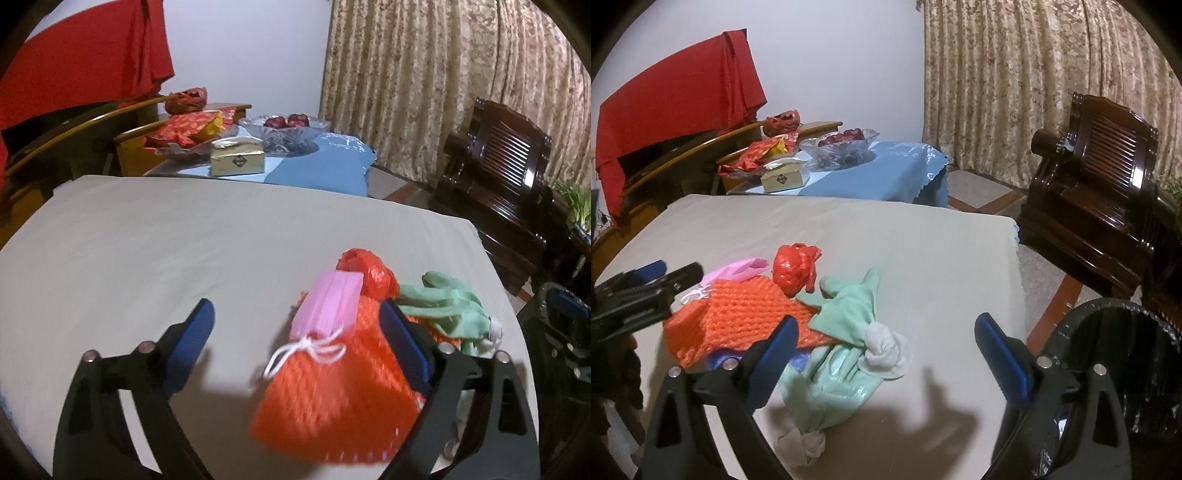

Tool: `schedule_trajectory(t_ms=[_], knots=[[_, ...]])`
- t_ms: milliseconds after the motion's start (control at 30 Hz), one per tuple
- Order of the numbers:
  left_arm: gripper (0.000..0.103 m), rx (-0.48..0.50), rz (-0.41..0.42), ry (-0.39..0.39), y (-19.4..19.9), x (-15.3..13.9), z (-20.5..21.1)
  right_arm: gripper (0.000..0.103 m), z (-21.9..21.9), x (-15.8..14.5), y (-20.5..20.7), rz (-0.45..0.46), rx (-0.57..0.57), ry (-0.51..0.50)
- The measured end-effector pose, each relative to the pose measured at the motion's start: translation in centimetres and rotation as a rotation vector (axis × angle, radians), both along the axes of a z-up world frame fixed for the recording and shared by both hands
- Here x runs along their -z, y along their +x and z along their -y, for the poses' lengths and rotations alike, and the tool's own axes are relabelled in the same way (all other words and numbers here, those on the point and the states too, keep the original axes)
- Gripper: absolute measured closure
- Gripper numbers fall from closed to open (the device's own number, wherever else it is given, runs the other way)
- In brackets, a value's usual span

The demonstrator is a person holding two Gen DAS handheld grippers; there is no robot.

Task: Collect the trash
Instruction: 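Grasp the pink mask with the left gripper while the right gripper reaches toward the green glove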

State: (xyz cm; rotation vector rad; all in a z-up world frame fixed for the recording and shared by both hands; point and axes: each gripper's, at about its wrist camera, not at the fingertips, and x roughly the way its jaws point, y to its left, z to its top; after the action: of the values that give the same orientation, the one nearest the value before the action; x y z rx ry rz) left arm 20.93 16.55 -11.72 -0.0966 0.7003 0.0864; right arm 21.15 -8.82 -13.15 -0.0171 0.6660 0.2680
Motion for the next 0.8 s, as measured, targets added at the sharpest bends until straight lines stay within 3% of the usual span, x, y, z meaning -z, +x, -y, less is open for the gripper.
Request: schedule_trajectory(t_ms=[167,333,400,633,800], knots=[[0.031,0.059,-0.075,-0.042,2.5,1.4,0.3,0.009,0.2,0.2,0.2,-0.008,0.003,-0.007],[0.077,0.120,-0.121,-0.060,3.8,2.6,0.8,0.009,0.5,0.5,0.1,-0.011,0.005,-0.019],[0.088,0.126,-0.115,-0.064,3.7,2.6,0.9,0.009,0.5,0.4,0.1,-0.011,0.005,-0.020],[0.090,0.087,-0.026,-0.096,2.1,0.0,0.5,0.009,0.5,0.4,0.0,-0.009,0.002,-0.019],[0.090,0.061,0.031,-0.075,0.6,-2.1,0.5,0.009,0.1,-0.2,-0.2,0.003,-0.007,-0.023]])
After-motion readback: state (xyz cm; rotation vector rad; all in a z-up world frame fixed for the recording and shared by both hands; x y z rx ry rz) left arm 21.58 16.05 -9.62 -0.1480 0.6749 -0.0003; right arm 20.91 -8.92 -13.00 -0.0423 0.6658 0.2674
